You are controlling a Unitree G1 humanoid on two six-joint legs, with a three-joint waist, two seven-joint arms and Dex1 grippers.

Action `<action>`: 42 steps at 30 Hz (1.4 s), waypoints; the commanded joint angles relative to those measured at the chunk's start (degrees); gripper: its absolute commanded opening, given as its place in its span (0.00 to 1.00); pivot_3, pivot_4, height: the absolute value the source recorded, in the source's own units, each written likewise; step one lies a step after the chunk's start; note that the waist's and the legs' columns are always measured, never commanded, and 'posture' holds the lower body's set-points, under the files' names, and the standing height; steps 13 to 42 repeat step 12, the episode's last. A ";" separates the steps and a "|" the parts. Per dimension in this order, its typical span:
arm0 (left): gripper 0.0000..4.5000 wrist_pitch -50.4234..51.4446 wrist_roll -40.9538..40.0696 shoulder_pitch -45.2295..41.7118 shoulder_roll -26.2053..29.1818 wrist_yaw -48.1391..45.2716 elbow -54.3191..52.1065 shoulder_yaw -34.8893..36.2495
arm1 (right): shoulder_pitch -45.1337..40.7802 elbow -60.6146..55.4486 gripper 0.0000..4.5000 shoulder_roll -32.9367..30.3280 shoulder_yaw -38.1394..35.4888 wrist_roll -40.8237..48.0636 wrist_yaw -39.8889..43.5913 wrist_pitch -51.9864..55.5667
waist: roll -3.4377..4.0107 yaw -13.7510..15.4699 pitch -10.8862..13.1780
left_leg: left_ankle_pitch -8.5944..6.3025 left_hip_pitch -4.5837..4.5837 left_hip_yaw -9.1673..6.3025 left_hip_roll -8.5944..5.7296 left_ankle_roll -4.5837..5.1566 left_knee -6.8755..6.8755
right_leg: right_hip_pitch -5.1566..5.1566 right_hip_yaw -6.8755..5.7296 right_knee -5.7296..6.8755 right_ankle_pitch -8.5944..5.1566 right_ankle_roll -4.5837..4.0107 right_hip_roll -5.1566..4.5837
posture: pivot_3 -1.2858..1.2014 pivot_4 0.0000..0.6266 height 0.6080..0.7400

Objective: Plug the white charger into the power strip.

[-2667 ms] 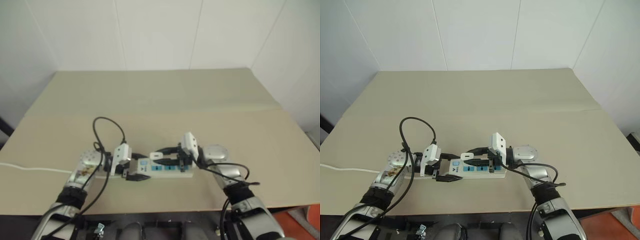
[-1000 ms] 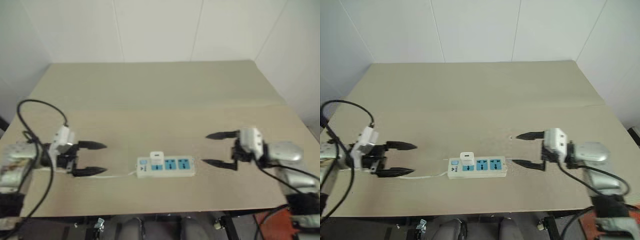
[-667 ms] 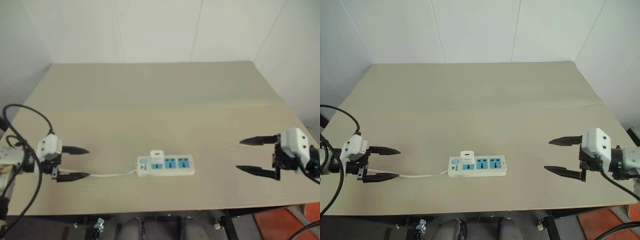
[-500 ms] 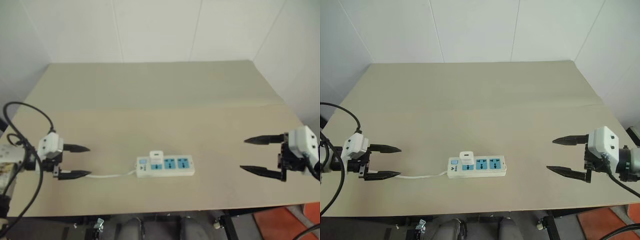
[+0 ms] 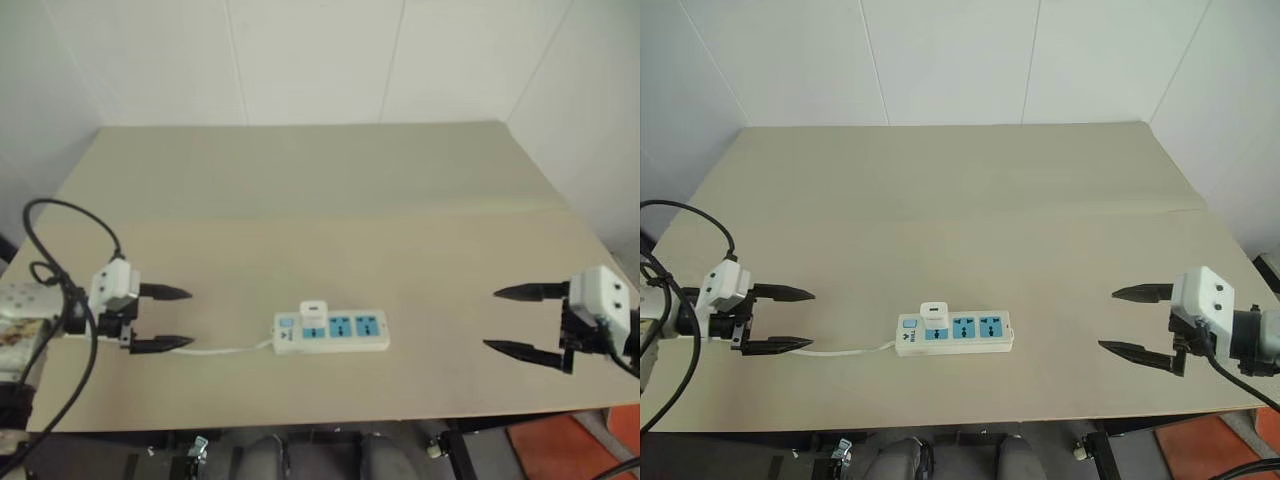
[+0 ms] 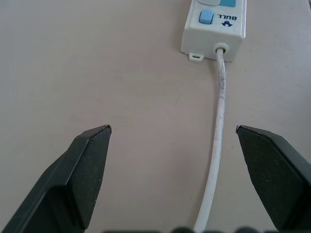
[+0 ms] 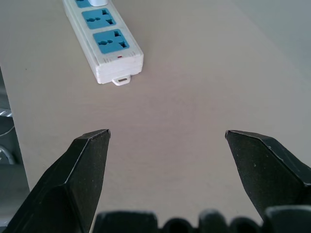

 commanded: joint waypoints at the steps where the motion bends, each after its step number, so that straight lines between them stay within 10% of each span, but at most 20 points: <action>1: 1.00 1.54 -0.91 -0.40 0.31 -0.10 -2.55 0.23 | -0.35 -1.69 1.00 0.41 -2.04 0.25 -1.01 -1.23 | 0.00 0.01 0.00 | 0.00 0.01 0.00 0.01 0.00 0.01 | 0.01 0.00 0.00 0.00 0.00 0.02 | 0.52 0.24 1.00; 42: 1.00 1.25 -1.37 -0.13 -1.26 0.22 -3.21 0.80 | -1.11 -0.96 1.00 1.53 -0.98 -0.66 -1.89 -2.96 | -0.01 0.02 -0.01 | 0.00 0.00 0.00 0.00 0.00 0.06 | 0.01 0.01 0.03 0.01 0.00 0.03 | 0.52 0.24 1.00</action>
